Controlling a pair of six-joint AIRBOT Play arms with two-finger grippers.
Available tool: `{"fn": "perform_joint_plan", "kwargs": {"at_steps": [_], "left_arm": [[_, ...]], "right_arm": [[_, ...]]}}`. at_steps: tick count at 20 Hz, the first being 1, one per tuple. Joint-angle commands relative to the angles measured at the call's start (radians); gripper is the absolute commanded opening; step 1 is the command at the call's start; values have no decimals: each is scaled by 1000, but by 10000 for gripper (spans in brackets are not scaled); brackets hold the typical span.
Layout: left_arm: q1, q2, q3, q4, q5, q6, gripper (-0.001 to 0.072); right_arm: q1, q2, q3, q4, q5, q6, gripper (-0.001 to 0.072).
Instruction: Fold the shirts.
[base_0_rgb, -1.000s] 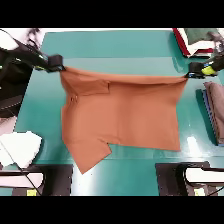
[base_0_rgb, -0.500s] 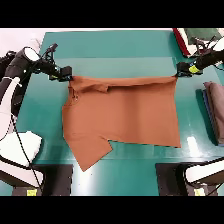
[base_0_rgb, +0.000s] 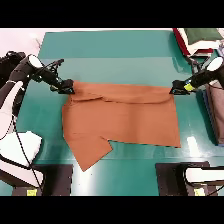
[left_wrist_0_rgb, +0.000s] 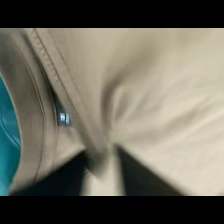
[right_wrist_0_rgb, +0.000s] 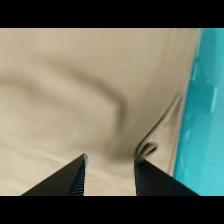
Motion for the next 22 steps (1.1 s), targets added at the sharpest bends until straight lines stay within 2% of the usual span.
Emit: {"fn": "perform_joint_plan", "kwargs": {"at_steps": [1, 4, 6, 11, 15, 18, 22], "left_arm": [[7, 33, -20, 24, -54, -31, 497], [9, 178, -113, 151, -89, -59, 498], [9, 325, -291, 198, -68, -83, 498], [9, 679, -801, 190, -39, -133, 498], [9, 800, -1004, 43, 29, -152, 498], [8, 799, -1082, -111, 123, -98, 497], [8, 799, -1119, -192, 177, -73, 496]], "right_arm": [[-19, 48, -62, 37, 4, 1, 351], [-55, 143, -62, 35, 76, 0, 351], [-67, 219, -77, 35, 88, -12, 349], [-63, 365, -158, 37, 23, -18, 349], [-63, 377, -167, 39, 33, -17, 348], [-60, 377, -167, 47, 33, -17, 347], [-60, 377, -167, 64, 37, -17, 347]]}}
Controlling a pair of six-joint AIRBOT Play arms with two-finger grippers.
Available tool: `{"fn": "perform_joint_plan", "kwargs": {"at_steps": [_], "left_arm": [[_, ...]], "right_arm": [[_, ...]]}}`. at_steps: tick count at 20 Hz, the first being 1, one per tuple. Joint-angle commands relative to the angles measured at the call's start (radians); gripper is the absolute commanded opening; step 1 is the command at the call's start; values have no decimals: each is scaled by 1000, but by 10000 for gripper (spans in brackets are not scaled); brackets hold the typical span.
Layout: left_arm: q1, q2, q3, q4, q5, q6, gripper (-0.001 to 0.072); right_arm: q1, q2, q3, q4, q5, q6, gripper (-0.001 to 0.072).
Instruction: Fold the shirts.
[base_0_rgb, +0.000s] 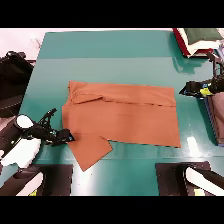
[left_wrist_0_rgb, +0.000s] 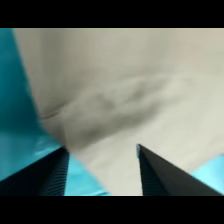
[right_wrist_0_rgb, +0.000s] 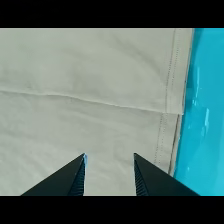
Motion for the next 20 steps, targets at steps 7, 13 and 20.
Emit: {"fn": "perform_joint_plan", "kwargs": {"at_steps": [7, 13, 20], "left_arm": [[-1, 10, 21, -88, -15, 78, 28], [-1, 10, 77, -87, -5, 105, 27], [-1, 10, 77, -87, -2, 106, 28]], "right_arm": [[-161, 50, -148, -18, 198, -47, 346], [-453, 114, -581, -97, 174, -50, 504], [-358, -15, -683, 53, 34, -52, 414]]}}
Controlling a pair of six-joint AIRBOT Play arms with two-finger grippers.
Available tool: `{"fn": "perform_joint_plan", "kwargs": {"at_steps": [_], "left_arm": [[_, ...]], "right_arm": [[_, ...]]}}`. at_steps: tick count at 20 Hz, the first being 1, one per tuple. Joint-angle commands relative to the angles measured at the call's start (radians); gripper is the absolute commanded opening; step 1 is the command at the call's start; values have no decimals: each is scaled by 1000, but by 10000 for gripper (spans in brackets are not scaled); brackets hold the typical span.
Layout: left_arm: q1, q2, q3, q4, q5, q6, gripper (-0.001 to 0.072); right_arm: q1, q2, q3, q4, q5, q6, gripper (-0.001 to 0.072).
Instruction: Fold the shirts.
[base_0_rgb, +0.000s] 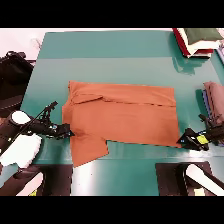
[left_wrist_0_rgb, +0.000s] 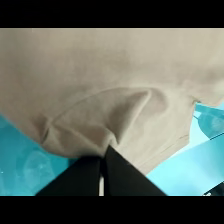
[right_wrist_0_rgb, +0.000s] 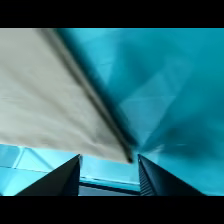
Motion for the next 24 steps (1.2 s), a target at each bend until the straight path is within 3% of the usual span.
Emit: {"fn": "perform_joint_plan", "kwargs": {"at_steps": [1, 4, 7, 10, 13, 15, 19, 24], "left_arm": [[0, 1, 2, 0, 2, 3, 28], [0, 1, 18, 35, -39, 3, 26], [0, 80, 53, 90, -108, -18, 25], [0, 238, 52, 177, -222, -97, 25], [0, 372, 54, 179, -389, -158, 26], [0, 415, 78, 179, -425, -174, 26], [0, 346, 169, 180, -271, -141, 25], [0, 68, 297, 180, -46, -56, 27]], "right_arm": [[75, -48, -37, 104, -139, -4, 317], [165, -41, -37, 101, -153, -13, 21], [203, 56, -26, 70, -123, -13, 15], [238, 183, 55, -64, 10, -2, 15], [261, 307, 137, -179, 131, 21, 15], [263, 379, 171, -184, 149, 37, 14], [263, 380, 269, -178, 126, 55, 14], [285, 137, 434, -100, 29, 51, 14]]}}
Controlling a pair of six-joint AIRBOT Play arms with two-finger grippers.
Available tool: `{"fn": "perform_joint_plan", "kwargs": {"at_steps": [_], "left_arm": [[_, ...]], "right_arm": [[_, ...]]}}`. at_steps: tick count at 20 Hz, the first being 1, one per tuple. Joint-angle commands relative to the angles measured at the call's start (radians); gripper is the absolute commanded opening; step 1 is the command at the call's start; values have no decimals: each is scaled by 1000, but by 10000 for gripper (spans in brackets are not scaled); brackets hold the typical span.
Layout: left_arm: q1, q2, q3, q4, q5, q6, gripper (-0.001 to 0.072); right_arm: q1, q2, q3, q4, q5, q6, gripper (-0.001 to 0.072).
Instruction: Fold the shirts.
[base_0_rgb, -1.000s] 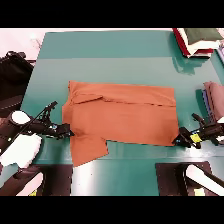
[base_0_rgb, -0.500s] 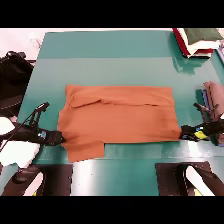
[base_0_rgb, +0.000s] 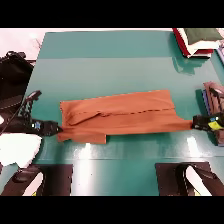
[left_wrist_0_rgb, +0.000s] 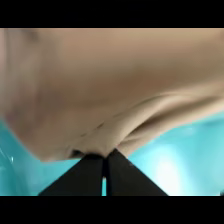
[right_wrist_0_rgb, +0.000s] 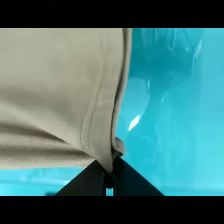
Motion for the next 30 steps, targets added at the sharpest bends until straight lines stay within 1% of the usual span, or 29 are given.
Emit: {"fn": "perform_joint_plan", "kwargs": {"at_steps": [1, 4, 7, 10, 11, 12, 13, 14, 18, 19, 20, 21, 22, 25, 27, 28, 29, 30], "left_arm": [[1, -189, 97, 6, 164, 52, 27], [1, -338, 166, 6, 234, 78, 28], [1, -443, 213, 6, 298, 77, 29], [1, -474, 228, 5, 343, 64, 31], [1, -472, 233, 5, 362, 45, 71], [1, -471, 244, 5, 370, 34, 381], [1, -471, 261, 5, 361, 17, 625], [1, -471, 276, 5, 347, 17, 597], [1, -471, 292, -51, 283, 17, 597], [0, -471, 292, -65, 279, 17, 596], [1, -471, 292, -81, 281, 17, 445], [-2, -471, 292, -104, 288, 24, 141], [-14, -471, 292, -110, 310, 26, 40], [-111, -473, 292, -113, 392, 18, 29], [-192, -490, 292, -119, 430, -11, 28], [-230, -508, 292, -124, 447, -24, 29], [-270, -528, 294, -127, 473, -30, 28], [-308, -556, 298, -135, 509, -31, 29]], "right_arm": [[42, -164, 127, 58, -82, 0, 14], [138, -347, 256, 72, -138, 3, 14], [182, -510, 382, 82, -156, 33, 15], [181, -627, 489, 181, -165, 16, 18], [180, -657, 523, 206, -167, -10, 77], [177, -683, 560, 225, -166, -13, 311], [169, -700, 587, 240, -161, -25, 416], [154, -709, 603, 264, -157, -74, 416], [42, -709, 572, 282, -127, -152, 416], [1, -709, 537, 301, -123, -163, 431], [-35, -712, 496, 328, -123, -182, 514], [-68, -724, 460, 353, -122, -202, 523], [-94, -742, 423, 378, -122, -217, 523], [-124, -815, 352, 456, -129, -257, 523], [-112, -858, 320, 541, -166, -288, 520], [-97, -875, 318, 566, -181, -295, 499], [-77, -891, 321, 586, -187, -304, 449], [-56, -898, 321, 600, -193, -317, 377]]}}
